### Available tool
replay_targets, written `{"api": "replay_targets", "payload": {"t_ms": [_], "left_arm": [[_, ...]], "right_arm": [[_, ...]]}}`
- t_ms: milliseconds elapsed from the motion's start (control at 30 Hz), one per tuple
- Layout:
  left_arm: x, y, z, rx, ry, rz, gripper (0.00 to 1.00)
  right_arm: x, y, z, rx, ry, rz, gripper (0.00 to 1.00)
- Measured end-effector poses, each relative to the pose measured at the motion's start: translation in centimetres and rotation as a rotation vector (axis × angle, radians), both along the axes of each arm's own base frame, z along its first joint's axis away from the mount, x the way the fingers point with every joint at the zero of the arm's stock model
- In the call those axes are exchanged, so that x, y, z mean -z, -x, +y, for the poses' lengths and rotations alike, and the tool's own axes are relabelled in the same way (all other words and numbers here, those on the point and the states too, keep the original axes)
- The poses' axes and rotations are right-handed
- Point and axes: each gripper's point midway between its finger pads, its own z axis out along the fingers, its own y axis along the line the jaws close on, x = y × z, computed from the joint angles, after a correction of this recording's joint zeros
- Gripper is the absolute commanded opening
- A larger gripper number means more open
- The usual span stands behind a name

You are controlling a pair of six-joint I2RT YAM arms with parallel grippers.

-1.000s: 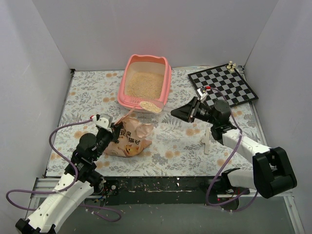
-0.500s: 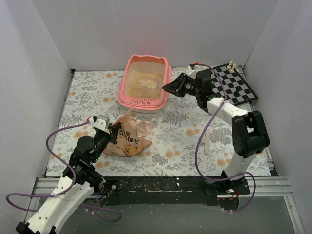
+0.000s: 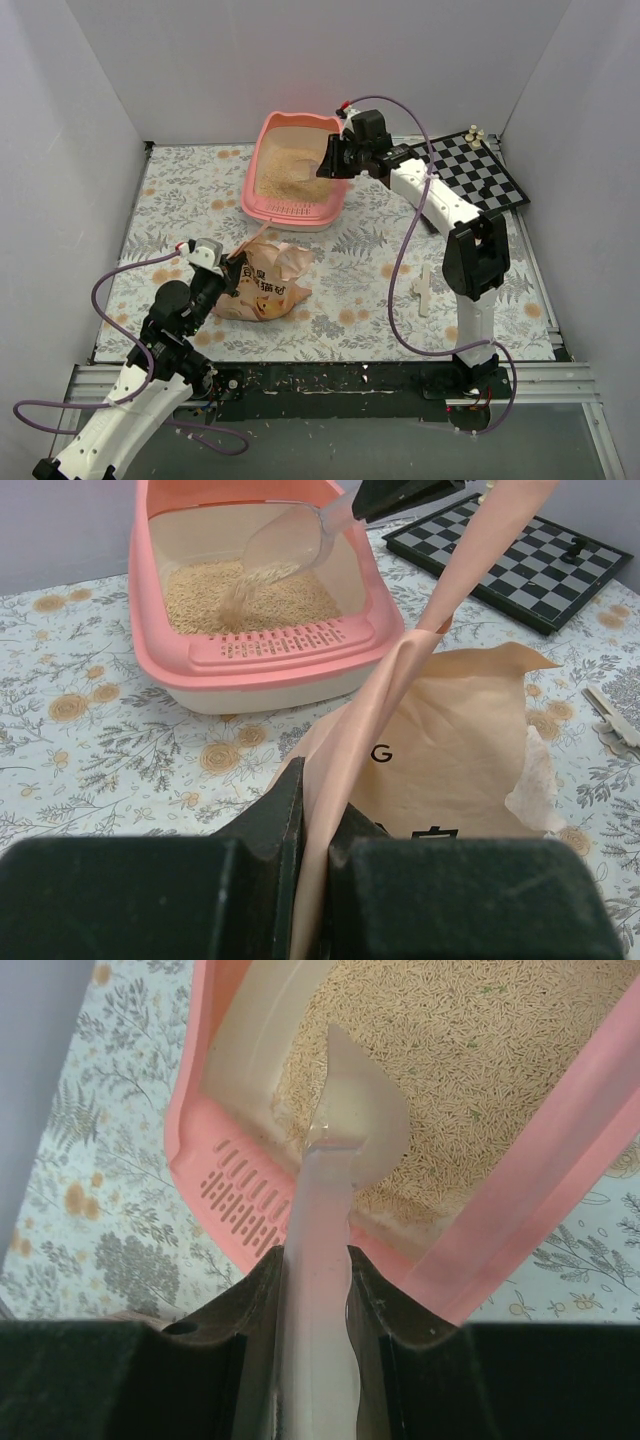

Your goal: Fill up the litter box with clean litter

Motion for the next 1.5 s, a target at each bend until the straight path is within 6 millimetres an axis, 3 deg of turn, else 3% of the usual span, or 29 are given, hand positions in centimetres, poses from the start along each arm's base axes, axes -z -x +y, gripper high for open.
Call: {"api": "replay_targets", "payload": {"t_ms": [267, 400, 500, 600, 800, 867, 933, 1067, 1300, 1400, 1500], "left_arm": [[-0.1, 0.1, 0.1, 0.0, 0.003, -0.005, 0.0], [-0.1, 0.2, 0.1, -0.001, 0.005, -0.008, 0.0], [-0.1, 0.2, 0.2, -0.001, 0.005, -0.009, 0.0], [-0.1, 0.2, 0.2, -0.001, 0.005, -0.009, 0.0], [-0.1, 0.2, 0.2, -0.001, 0.005, -0.009, 0.0], [-0.1, 0.2, 0.2, -0.001, 0.005, -0.009, 0.0], [-0.1, 0.2, 0.2, -0.001, 0.005, -0.009, 0.0], [-0.1, 0.2, 0.2, -0.003, 0.004, -0.007, 0.0], [-0.1, 0.1, 0.2, -0.004, 0.003, -0.006, 0.0], [0.0, 0.1, 0.1, -0.004, 0.003, -0.004, 0.0], [0.0, 0.1, 0.1, -0.004, 0.002, -0.004, 0.0]], "right_arm": [[2.8, 2.9, -0.9, -0.054, 0.267, -0.022, 0.01], [2.3, 3.4, -1.4, -0.05, 0.347, -0.061, 0.01], [0.0, 4.3, -1.8, -0.042, 0.36, -0.109, 0.01], [-3.9, 5.6, -3.1, -0.011, 0.331, -0.182, 0.01], [-12.7, 10.2, -8.7, 0.131, 0.235, -0.361, 0.01], [-14.3, 11.6, -10.8, 0.192, 0.214, -0.405, 0.01], [-14.6, 12.8, -12.6, 0.245, 0.204, -0.425, 0.01], [-11.5, 14.3, -15.3, 0.319, 0.23, -0.406, 0.01], [-0.5, 15.6, -18.0, 0.372, 0.349, -0.283, 0.01], [2.0, 16.2, -18.7, 0.397, 0.33, -0.259, 0.01], [3.1, 16.3, -19.0, 0.448, 0.259, -0.259, 0.01]]}}
